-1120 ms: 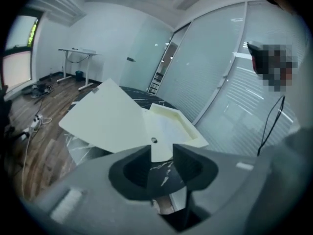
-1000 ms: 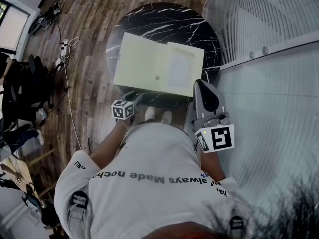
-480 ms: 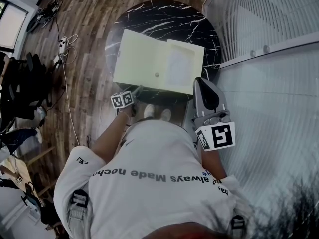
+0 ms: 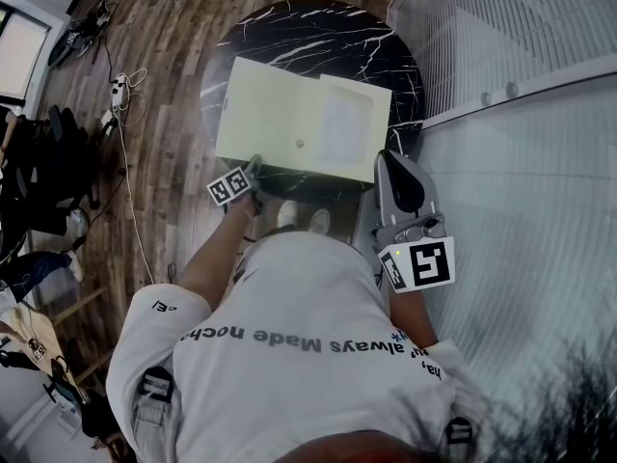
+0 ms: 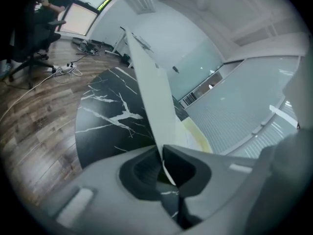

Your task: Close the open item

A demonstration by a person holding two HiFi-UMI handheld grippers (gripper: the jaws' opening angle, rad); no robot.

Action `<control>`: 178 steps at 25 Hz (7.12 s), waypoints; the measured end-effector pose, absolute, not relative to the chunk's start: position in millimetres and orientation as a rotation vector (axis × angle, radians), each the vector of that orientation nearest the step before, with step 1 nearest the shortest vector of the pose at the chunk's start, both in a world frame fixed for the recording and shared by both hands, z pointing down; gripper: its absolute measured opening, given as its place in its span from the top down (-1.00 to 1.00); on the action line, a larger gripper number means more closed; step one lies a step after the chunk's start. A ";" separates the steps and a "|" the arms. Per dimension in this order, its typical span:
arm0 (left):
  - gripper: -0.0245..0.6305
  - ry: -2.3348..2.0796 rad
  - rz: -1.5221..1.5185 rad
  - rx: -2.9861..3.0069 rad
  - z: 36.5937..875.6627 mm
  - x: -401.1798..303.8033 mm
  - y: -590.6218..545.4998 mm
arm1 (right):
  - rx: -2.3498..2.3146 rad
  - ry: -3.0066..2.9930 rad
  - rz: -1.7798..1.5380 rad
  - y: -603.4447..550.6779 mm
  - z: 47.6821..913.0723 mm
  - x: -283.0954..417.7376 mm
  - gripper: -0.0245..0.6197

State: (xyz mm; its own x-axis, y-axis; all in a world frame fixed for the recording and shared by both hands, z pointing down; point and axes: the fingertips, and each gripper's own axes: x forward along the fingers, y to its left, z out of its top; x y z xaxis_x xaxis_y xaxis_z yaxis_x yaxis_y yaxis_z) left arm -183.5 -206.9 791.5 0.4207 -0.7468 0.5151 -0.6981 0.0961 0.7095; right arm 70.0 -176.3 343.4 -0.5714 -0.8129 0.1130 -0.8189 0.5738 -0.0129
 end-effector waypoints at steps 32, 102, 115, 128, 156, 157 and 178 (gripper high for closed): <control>0.89 -1.549 0.575 2.002 719.5 -178.3 -188.7 | 1.412 -2.710 0.113 -167.5 347.5 77.6 0.92; 0.73 -0.473 2.247 2.317 801.2 29.9 -151.2 | 1.134 -1.929 0.572 -273.5 761.1 156.3 0.92; 0.72 -0.380 2.333 2.291 803.4 30.4 -151.6 | 1.080 -1.923 0.593 -266.4 792.2 162.4 0.92; 0.50 -0.503 2.053 2.389 783.9 23.2 -143.2 | 1.073 -1.920 0.564 -264.2 789.1 161.3 0.94; 0.92 -1.162 0.634 2.694 522.9 2.1 -229.3 | 1.415 -2.410 0.324 -213.8 501.3 132.4 0.92; 0.92 -1.155 0.596 2.701 513.3 2.8 -228.6 | 1.413 -2.427 0.304 -210.9 489.0 130.2 0.92; 0.92 -1.071 0.156 2.838 375.9 14.8 -192.3 | 1.411 -2.612 0.183 -157.6 372.4 79.2 0.92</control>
State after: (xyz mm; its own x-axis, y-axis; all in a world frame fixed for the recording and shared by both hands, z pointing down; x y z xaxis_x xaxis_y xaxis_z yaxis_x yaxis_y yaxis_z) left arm 14.8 -192.3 375.9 0.7467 -0.6519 0.1325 -0.6626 -0.7465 0.0611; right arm 79.2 -157.6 372.4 -0.5392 -0.8171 0.2040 -0.8376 0.5456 -0.0285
